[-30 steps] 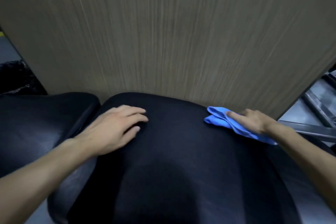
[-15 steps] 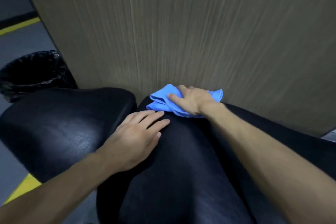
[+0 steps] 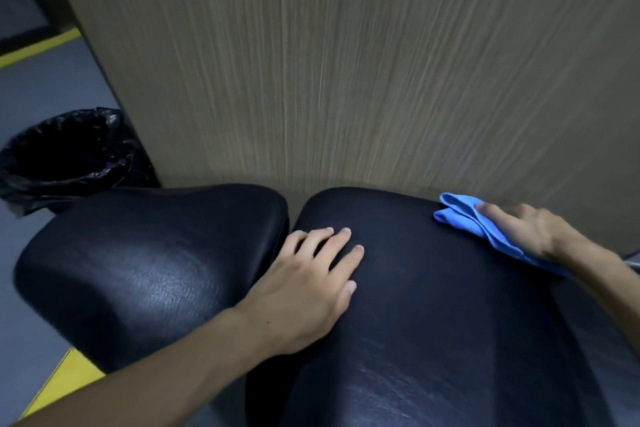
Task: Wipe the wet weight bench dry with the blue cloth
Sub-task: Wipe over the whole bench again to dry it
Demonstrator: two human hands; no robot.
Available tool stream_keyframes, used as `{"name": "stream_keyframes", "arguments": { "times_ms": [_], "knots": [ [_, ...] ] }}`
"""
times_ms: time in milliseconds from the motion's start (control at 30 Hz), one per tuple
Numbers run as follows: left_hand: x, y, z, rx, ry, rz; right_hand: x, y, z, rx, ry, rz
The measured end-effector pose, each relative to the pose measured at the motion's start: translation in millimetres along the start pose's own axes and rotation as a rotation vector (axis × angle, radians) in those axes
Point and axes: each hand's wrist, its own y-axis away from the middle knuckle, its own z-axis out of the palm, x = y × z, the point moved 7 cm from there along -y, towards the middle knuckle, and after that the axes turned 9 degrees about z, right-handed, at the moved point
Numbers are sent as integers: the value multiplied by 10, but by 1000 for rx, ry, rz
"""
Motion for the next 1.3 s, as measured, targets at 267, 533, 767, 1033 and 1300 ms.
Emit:
{"name": "stream_keyframes", "arguments": {
  "times_ms": [267,533,767,1033,1300],
  "knots": [
    [-445,143,-198,-24,404,59,-1267,160,169,-2,73,-63],
    [-1593,723,-471,226,544,-362,-2936,757,600,-76,278,-384],
    [-1621,672,-666,288,602,-399,-2891,1417,714,62,184,-619],
    [-1394,900,-735,231,635,-457,-2490,2427,953,176,53,-531],
    [-1425,1417,-987,53,479,-414,-2191,2930,1092,180,51,-547]
  ]
}}
